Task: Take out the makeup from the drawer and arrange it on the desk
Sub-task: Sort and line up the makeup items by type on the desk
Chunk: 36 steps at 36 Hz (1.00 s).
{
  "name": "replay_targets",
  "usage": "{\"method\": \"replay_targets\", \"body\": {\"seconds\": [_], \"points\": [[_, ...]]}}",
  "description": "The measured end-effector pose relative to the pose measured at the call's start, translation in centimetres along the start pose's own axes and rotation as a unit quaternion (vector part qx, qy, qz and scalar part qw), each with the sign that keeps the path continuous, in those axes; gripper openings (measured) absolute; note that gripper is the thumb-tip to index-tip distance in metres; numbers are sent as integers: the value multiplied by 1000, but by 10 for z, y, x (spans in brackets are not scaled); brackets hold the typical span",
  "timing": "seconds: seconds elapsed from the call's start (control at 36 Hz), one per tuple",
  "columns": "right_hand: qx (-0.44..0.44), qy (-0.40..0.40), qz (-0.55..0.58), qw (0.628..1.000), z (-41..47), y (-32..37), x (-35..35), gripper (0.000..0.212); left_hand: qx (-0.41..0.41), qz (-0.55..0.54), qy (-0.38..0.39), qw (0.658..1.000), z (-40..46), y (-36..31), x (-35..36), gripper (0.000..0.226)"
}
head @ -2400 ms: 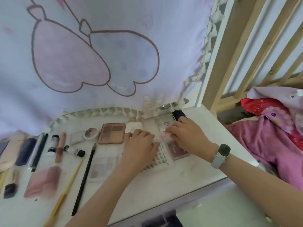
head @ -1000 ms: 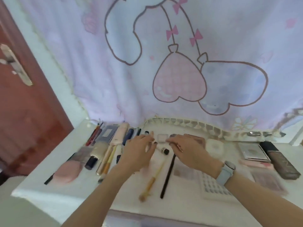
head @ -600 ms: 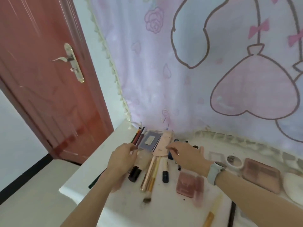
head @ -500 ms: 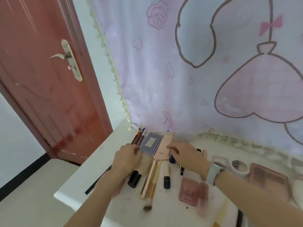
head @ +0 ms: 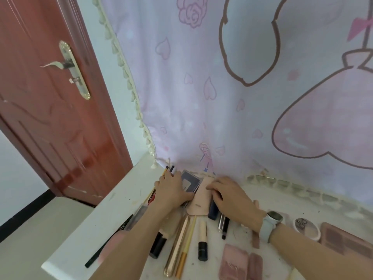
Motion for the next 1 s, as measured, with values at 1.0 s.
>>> {"method": "replay_targets", "body": {"seconds": [1.0], "points": [[-126,-75,111,983,-33,100,-66,20,63,-796,-28,602,-107,16,-68,54]]}}
Point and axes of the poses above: each hand's wrist, its own z-axis towards the middle knuckle, its own x-axis out of the palm, y = z × x, the point moved 2 cm from there along z, towards the middle knuckle, and after that the axes turned 4 degrees about y, right-handed, at the moved point
